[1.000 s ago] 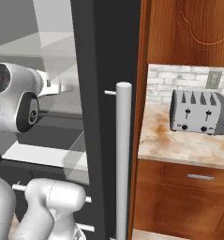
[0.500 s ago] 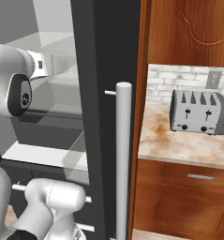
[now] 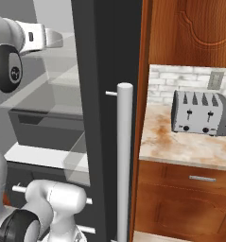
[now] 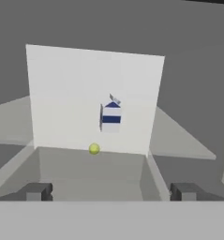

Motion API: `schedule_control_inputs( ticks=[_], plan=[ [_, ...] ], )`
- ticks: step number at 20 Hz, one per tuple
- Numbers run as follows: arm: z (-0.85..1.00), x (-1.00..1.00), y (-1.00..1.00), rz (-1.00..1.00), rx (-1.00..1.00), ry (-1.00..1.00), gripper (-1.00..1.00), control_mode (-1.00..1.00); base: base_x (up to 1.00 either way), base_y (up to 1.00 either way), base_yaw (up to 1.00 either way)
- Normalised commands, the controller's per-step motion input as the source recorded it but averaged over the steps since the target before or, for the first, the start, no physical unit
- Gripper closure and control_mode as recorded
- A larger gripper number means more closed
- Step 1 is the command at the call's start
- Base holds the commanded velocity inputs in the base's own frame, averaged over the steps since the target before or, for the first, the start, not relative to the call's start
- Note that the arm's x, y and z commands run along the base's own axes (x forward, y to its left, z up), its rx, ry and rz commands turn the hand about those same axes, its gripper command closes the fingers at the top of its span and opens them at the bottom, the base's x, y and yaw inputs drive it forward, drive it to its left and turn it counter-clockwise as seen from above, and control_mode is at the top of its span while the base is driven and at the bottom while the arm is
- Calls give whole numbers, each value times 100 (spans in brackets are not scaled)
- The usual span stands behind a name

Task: Take out the milk from the fridge and place it on the tray on the counter. Then take the sugar cube near the tray and place it in the tray.

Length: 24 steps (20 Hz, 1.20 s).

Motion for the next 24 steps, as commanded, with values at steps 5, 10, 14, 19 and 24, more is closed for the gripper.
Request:
schedule_control_inputs(
  ticks=[5, 10, 14, 19, 24],
  plan=[
    [3, 40, 0, 0, 0, 2, -100, -100, 0, 0, 0],
    [-3, 72, 0, 0, 0, 11, -100, -100, 0, 0, 0],
    [-11, 57, 0, 1, 0, -4, -100, -100, 0, 0, 0],
    [-11, 39, -1, 1, 5, 0, -100, -100, 0, 0, 0],
    [-15, 42, -2, 0, 4, -3, -100, -100, 0, 0, 0]
  ],
)
